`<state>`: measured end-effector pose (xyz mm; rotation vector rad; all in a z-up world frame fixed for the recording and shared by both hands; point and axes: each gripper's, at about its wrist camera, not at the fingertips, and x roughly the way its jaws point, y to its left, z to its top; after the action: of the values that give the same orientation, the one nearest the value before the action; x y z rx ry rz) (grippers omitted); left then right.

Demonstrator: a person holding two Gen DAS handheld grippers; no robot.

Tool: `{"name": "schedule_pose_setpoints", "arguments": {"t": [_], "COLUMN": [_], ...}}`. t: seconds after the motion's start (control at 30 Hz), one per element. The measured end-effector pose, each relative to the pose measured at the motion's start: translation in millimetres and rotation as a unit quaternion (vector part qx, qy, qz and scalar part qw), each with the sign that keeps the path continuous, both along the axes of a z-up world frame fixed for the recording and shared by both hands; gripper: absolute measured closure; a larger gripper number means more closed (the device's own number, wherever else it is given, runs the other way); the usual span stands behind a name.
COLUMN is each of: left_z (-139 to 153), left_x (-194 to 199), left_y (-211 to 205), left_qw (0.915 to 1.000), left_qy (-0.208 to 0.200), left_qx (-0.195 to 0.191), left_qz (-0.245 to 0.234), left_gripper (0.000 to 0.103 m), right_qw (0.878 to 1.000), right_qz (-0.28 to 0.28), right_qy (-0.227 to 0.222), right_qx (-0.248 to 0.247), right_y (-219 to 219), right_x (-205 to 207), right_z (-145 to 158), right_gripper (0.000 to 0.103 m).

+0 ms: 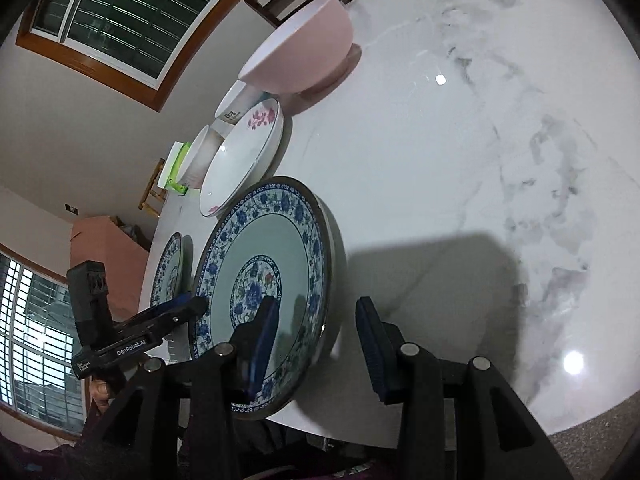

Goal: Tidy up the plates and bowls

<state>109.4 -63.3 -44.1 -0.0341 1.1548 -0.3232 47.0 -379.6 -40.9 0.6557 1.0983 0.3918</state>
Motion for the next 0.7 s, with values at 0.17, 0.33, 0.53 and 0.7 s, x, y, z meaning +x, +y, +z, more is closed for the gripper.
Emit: {"name": "schedule_pose_setpoints", "arguments": {"t": [0.17,0.33,0.53,0.7], "left_z": [0,3,19,38], "left_x": [-1,-4,-11,-17], "left_y": [-9,-13,-10,3], "left_qw": [0.9996,0.9996,0.9994,0.999], "left_qy": [-0.003,-0.013,-0.027,-0.043], "left_qx": [-0.014,0.0,-0.014,-0.016], "left_qz": [-0.023,-0.024,-0.018,0.005], "left_gripper": [0.077,0.08,0.082,0.083], "right_qw": [1.0,1.0,1.0,1.0], "right_qz": [0.014,0.008,0.006,0.019], "right_qy": [0.008,0.006,-0.012,-0.019], "right_qx": [-0.012,-0.004,-0.006,0.006], "right_y": [13,9,11,25], "right_x": [5,4,1,7], "right_z": [-6,-7,6,19], "right_gripper": [0.093,0.093,0.093,0.093]}}
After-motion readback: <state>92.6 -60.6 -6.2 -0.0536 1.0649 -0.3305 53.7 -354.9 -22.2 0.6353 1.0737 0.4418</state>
